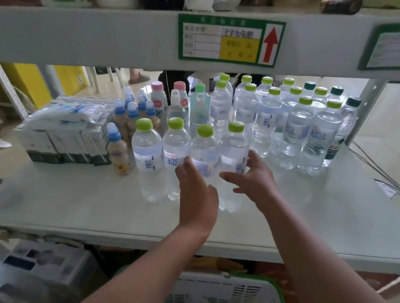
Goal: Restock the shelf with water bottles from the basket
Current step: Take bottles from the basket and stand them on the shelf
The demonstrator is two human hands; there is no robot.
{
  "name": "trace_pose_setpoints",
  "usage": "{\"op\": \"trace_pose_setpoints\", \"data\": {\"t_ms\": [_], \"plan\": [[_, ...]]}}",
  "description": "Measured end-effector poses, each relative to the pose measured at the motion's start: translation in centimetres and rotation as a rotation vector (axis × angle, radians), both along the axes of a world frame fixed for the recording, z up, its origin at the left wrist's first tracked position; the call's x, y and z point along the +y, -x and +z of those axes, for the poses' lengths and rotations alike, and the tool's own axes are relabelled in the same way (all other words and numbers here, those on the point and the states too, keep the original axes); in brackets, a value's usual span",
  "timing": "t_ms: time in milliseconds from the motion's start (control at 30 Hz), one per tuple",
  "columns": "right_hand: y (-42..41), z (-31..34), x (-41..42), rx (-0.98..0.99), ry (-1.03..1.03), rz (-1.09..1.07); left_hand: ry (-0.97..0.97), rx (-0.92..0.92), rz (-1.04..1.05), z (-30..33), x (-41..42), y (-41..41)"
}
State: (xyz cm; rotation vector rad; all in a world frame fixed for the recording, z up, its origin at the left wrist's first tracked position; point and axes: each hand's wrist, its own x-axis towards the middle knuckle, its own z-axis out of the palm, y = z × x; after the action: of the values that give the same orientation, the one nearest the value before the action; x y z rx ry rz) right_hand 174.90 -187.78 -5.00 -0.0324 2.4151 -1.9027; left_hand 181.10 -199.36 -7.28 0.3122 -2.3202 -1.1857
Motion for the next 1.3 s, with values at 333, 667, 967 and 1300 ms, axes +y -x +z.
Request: {"op": "trace_pose_setpoints", "data": {"t_ms": [333,667,967,1300], "plan": [[0.3,0.2,0.2,-0.022,-0.015,0.012,-0.032,-0.139,-0.112,-0.1,-0.6,-0.3],[-1.1,-0.4,0.1,-0.102,-0.201,0.03,0.065,-0.288,-0.235,0.2,-2.3,-1.8],[-2.0,-1.6,-0.5,-0.098,-0.151,-0.004,0.127,-0.27,-0.307,-1.2,-3.2,-2.2],[-14.3,-7.6,1.9,-0.132,0.008,-0.317,0.452,0.055,-0.553,-6.5,-6.9,-9.2]]}}
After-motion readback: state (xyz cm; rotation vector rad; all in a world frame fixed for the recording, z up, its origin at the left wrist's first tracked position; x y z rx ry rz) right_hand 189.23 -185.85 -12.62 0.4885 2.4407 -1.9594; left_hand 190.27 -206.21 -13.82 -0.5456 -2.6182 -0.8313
